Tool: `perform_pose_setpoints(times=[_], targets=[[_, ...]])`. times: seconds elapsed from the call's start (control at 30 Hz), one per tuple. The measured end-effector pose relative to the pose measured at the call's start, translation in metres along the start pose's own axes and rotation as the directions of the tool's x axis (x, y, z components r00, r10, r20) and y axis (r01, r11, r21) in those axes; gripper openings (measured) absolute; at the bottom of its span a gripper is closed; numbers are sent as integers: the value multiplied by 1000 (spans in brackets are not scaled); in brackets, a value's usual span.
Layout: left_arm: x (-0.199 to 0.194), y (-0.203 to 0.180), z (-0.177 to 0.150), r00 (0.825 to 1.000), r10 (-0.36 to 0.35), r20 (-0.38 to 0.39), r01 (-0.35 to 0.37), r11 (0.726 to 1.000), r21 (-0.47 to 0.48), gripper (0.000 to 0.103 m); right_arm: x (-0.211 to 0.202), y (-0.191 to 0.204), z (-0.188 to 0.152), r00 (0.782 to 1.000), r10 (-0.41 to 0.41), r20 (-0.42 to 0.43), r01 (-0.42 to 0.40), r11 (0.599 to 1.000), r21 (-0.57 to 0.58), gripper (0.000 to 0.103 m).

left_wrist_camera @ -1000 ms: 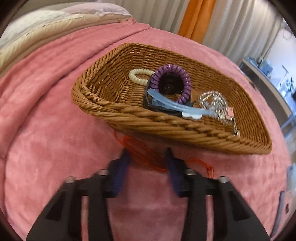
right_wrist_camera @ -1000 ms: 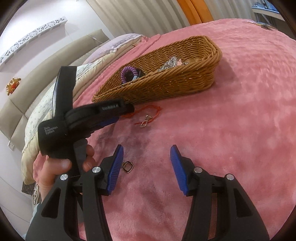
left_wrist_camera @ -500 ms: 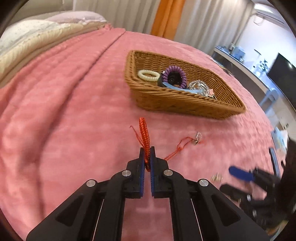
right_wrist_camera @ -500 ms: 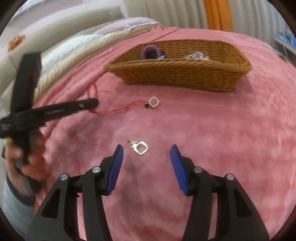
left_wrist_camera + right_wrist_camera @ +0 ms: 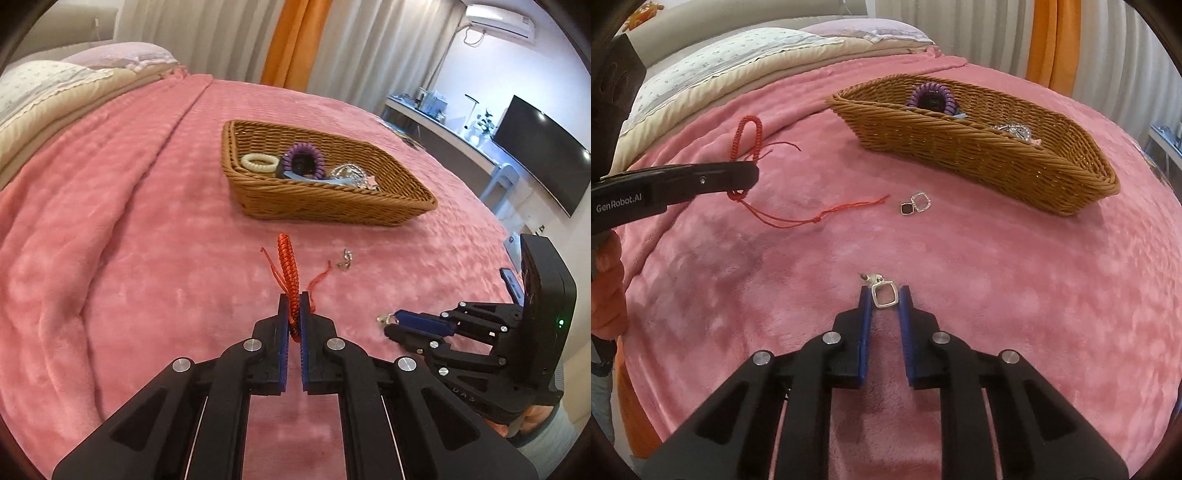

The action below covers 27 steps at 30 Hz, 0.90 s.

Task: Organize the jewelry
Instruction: 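Grasp the silver square keychain with the right gripper, then carry red cord and keychain into the basket and open both grippers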

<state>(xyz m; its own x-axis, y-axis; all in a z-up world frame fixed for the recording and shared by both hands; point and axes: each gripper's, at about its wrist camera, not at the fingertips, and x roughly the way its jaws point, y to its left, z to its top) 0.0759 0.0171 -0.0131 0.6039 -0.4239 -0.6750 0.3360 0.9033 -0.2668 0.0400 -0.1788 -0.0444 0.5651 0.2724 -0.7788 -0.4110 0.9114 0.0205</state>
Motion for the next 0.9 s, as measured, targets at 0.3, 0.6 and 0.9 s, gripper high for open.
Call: perform_pose_setpoints(times=[0.3, 0.6, 0.9], targets=[[-5, -3, -2, 1000, -17, 10, 16, 1000, 16, 3, -22, -6, -2, 998, -6, 58, 1, 997, 79, 13], [-35, -27, 20, 995, -16, 99, 8, 997, 82, 3, -80, -19, 24, 980, -46, 192, 23, 993, 118, 13], [-50, -60, 94, 968, -15, 252, -27, 986, 162, 3, -112, -59, 88, 944, -104, 312, 63, 988, 137, 13]])
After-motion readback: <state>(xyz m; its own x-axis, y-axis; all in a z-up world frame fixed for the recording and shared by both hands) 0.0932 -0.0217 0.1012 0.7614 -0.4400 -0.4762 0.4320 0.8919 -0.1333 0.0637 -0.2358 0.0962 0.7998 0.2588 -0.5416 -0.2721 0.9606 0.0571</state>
